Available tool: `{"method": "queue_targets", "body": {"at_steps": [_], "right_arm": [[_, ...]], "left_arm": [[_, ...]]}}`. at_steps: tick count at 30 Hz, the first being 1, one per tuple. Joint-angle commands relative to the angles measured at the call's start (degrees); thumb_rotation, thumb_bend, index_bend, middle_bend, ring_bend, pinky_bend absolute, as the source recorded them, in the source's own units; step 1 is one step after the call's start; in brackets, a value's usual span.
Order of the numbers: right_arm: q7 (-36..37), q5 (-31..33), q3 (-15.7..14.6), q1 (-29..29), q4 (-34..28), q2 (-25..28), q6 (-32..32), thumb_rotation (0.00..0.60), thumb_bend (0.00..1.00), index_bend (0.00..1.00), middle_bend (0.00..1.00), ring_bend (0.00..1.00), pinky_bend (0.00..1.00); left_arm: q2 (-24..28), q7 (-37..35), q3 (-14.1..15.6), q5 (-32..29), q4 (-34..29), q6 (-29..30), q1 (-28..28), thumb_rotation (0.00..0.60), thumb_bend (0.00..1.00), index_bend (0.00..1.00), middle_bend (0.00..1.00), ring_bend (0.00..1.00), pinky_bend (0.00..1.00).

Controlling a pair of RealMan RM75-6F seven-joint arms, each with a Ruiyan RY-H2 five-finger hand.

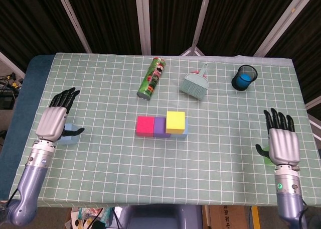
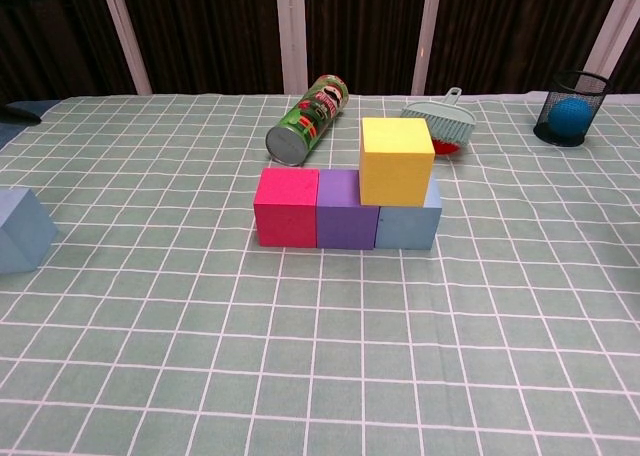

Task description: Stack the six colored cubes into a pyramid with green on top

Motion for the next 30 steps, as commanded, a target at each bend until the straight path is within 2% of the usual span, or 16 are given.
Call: {"method": "queue_targets", "body": {"at_steps": [1, 10, 15, 20, 30], "right_arm": [[3.02, -4.12, -2.09, -3.35, 1.1, 1.64, 0.32, 0.6, 0.25, 0.0, 0.0, 0.0, 0.0], [6.16, -10.71, -2.73, -7.15, 2.8, 3.05, -1.15, 0.6, 0.25, 0.0, 0.0, 0.0, 0.0], [6.4, -11.75, -2.1, -8.05, 3.62, 2.96, -3.09, 0.6, 0.25, 0.0, 0.0, 0.0, 0.0], [7.52, -12.48, -1.14, -9.23, 3.59, 3.38, -4.44, 0.6, 0.25, 0.0, 0.0, 0.0, 0.0], [8.08, -15.96, -0.03, -10.96, 1.86, 4.43, -5.65, 0.6, 0.25, 0.0, 0.0, 0.0, 0.0]], "left_arm": [[0.51, -1.44, 0.05, 1.43, 0.06, 0.01, 0.44, 0.6, 0.09, 0.0, 0.0, 0.01, 0.07], [2.55, 2.04, 1.54, 2.17, -2.44, -0.21, 1.08, 0.6, 0.09, 0.0, 0.0, 0.02, 0.07], [3.48, 5.0, 2.06, 0.89, -4.6, -0.57, 1.09, 0.6, 0.09, 0.0, 0.0, 0.01, 0.07], [3.33, 7.77, 2.83, -0.83, -6.21, 0.97, 2.05, 0.6, 0.09, 0.0, 0.06, 0.02, 0.07], [3.37, 11.29, 4.53, -6.01, -1.96, 2.3, 4.25, 0.6, 0.09, 0.0, 0.11, 0.02, 0.07]]}}
